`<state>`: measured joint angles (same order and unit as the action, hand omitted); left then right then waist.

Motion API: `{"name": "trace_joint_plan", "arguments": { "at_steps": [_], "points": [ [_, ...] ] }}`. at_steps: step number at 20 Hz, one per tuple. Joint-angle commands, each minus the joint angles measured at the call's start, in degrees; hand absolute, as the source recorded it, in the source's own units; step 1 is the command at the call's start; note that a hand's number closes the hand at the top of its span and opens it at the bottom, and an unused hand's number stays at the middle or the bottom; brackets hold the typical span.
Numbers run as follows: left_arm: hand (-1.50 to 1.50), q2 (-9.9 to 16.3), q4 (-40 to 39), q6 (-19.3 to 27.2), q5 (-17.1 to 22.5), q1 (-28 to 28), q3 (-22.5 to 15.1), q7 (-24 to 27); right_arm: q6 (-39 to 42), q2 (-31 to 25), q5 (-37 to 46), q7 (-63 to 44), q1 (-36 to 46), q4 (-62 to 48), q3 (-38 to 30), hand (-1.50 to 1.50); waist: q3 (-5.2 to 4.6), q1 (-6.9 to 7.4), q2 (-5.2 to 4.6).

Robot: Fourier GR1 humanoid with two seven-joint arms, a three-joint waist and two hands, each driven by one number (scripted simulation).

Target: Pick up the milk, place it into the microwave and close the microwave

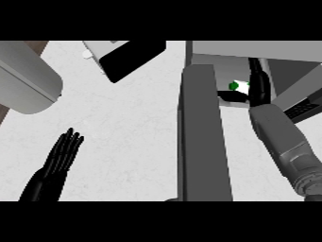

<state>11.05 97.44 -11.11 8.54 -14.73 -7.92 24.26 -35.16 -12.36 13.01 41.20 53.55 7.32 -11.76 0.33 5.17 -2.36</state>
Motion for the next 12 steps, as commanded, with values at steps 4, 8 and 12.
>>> {"name": "trace_joint_plan", "arguments": {
  "at_steps": [4,8,12],
  "points": [
    [-1.5,0.18,0.44,-0.8,0.23,0.19,-0.07,-0.42,5.67,1.5,-4.2,7.27,-5.22,0.73,-4.23,-1.5,-0.07,-1.45,0.7],
    [-1.5,-1.63,2.68,1.93,-3.7,-1.61,-3.06,-0.65,10.95,-0.83,-5.93,8.32,-6.86,0.38,-5.98,-1.5,-0.1,-2.0,1.1],
    [-1.5,-2.33,1.17,0.74,-2.74,1.01,-3.58,-1.81,12.46,1.71,-6.45,14.33,-11.73,0.94,-6.35,-1.5,-0.14,-2.89,1.31]
  ]
}}
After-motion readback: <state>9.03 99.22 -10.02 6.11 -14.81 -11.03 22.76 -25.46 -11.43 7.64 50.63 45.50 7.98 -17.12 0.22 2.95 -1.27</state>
